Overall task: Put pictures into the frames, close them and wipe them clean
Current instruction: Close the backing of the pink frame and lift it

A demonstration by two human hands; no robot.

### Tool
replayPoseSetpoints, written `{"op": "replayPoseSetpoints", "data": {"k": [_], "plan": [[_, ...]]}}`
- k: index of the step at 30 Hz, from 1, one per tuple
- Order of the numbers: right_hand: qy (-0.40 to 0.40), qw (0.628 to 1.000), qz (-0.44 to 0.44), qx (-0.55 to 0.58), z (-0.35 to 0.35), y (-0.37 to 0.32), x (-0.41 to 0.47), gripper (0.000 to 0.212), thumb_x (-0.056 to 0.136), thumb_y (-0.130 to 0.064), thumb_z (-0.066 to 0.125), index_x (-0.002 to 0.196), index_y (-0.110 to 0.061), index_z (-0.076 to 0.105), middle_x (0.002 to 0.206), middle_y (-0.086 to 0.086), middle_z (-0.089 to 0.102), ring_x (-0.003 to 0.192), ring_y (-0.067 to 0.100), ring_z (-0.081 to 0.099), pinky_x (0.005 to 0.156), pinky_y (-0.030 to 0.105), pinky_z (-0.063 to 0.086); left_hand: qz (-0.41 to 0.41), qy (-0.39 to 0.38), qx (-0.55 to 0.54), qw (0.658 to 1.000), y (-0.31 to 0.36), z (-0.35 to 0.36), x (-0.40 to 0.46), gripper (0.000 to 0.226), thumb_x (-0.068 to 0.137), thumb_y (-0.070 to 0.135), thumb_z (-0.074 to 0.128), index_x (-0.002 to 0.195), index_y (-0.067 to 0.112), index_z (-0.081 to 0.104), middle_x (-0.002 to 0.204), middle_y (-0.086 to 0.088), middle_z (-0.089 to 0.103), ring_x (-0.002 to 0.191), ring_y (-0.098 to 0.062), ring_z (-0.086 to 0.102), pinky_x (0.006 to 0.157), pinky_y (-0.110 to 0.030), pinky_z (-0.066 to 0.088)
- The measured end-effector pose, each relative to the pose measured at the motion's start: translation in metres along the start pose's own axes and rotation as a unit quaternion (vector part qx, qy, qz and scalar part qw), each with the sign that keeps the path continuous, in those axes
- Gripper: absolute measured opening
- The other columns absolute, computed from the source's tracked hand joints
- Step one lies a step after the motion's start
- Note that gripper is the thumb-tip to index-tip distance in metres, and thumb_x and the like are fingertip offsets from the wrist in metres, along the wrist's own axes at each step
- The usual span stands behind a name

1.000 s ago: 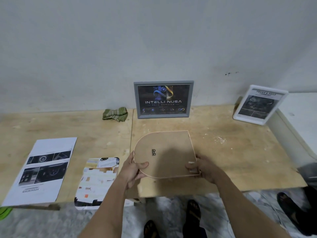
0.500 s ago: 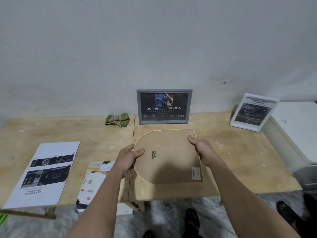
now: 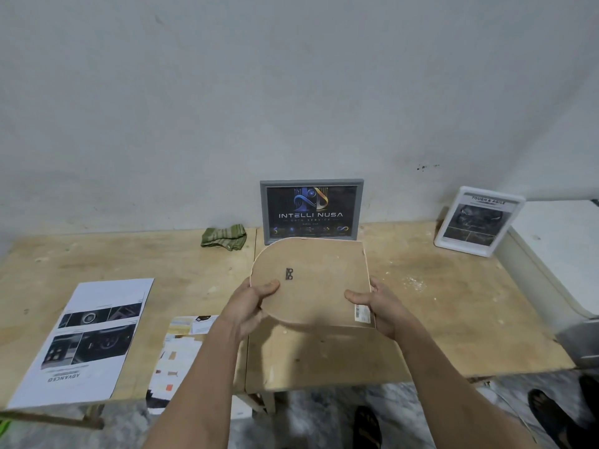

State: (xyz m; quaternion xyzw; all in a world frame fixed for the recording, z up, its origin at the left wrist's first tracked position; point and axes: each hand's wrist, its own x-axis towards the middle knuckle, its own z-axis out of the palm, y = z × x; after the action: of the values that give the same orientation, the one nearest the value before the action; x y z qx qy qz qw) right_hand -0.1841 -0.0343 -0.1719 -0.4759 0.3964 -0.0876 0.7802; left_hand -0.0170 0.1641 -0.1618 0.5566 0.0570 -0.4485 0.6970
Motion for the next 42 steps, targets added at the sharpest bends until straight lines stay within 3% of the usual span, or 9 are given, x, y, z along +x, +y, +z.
{"op": "replayPoseSetpoints", "data": {"k": [7,13,19,22,26,29,33,39,42], "plan": [[0.010,0.999,-0.041,0.030,0.006,-0.009,-0.009,0.045,0.076,0.004,0.072,0.117,-0.009,0.056,0.101,0.014,0.073,0.087,0.031,0.071,0.074,0.041,0.058,-0.007,-0.007,-0.077,0.997,-0.030,0.013,-0.003,0.046,0.089,-0.012,0.060,0.132,0.002,0.052,0.112,-0.015,0.071,0.080,-0.028,0.075,0.063,-0.037,0.063],[0.098,0.979,-0.064,0.168,0.024,0.019,-0.016,0.024,0.079,0.005,0.070,0.097,-0.003,0.056,0.082,0.011,0.064,0.064,0.015,0.067,0.051,0.023,0.054,0.018,-0.005,-0.127,0.992,-0.032,0.020,-0.003,0.049,0.089,-0.013,0.058,0.135,-0.001,0.048,0.122,-0.021,0.067,0.086,-0.028,0.073,0.062,-0.033,0.062],[0.074,0.973,-0.059,0.212,0.058,0.037,-0.021,0.020,0.086,0.004,0.063,0.107,0.003,0.063,0.096,0.015,0.072,0.082,0.021,0.071,0.077,0.033,0.060,0.053,-0.011,-0.102,0.993,-0.042,0.034,-0.004,0.058,0.085,-0.010,0.065,0.137,0.010,0.048,0.123,-0.017,0.068,0.101,-0.032,0.072,0.073,-0.035,0.062],[0.066,0.972,-0.049,0.219,0.066,0.033,-0.018,0.018,0.081,0.011,0.065,0.099,0.007,0.065,0.085,0.015,0.072,0.074,0.026,0.072,0.064,0.030,0.060,0.060,-0.002,-0.056,0.997,-0.041,0.039,-0.004,0.057,0.082,-0.010,0.069,0.132,0.008,0.051,0.118,-0.019,0.070,0.088,-0.029,0.074,0.064,-0.029,0.060],[0.081,0.988,-0.013,0.130,0.062,0.034,-0.018,0.010,0.080,0.001,0.070,0.073,-0.004,0.072,0.071,0.007,0.071,0.060,0.017,0.068,0.077,0.033,0.058,0.061,0.013,0.000,0.998,-0.044,0.037,0.000,0.052,0.079,-0.015,0.067,0.128,0.000,0.056,0.108,-0.021,0.072,0.066,-0.024,0.073,0.052,-0.025,0.055],[0.062,0.973,0.026,0.222,0.058,0.029,-0.015,0.011,0.086,-0.003,0.065,0.095,0.003,0.066,0.085,0.014,0.074,0.074,0.022,0.073,0.075,0.032,0.060,0.078,0.008,0.009,0.997,-0.037,0.035,0.006,0.053,0.078,-0.017,0.066,0.123,0.008,0.058,0.109,-0.015,0.073,0.089,-0.029,0.075,0.065,-0.033,0.061],[0.060,0.945,0.059,0.317,0.045,0.025,-0.009,0.034,0.086,0.003,0.062,0.118,0.010,0.055,0.116,0.027,0.064,0.105,0.035,0.066,0.079,0.046,0.058,0.054,0.013,0.040,0.998,-0.020,0.029,0.013,0.045,0.079,-0.016,0.066,0.117,0.006,0.060,0.100,-0.011,0.073,0.077,-0.021,0.073,0.058,-0.028,0.060],[0.108,0.985,-0.101,0.086,0.055,0.006,-0.004,0.031,0.075,0.002,0.076,0.102,0.013,0.064,0.086,0.014,0.072,0.080,0.023,0.070,0.068,0.028,0.059,-0.023,0.106,0.158,0.982,0.011,0.014,0.027,0.053,0.094,0.025,0.067,0.131,-0.007,0.048,0.097,-0.017,0.063,0.072,-0.030,0.064,0.056,-0.035,0.061],[0.093,0.914,-0.343,-0.195,0.059,-0.006,-0.014,0.016,0.080,0.005,0.069,0.090,-0.008,0.072,0.077,-0.001,0.070,0.072,0.006,0.067,0.065,0.018,0.050,-0.047,0.037,0.036,0.998,0.050,0.011,0.021,0.066,0.095,0.060,0.049,0.113,-0.003,0.056,0.101,-0.019,0.066,0.087,-0.036,0.068,0.065,-0.044,0.063]]}}
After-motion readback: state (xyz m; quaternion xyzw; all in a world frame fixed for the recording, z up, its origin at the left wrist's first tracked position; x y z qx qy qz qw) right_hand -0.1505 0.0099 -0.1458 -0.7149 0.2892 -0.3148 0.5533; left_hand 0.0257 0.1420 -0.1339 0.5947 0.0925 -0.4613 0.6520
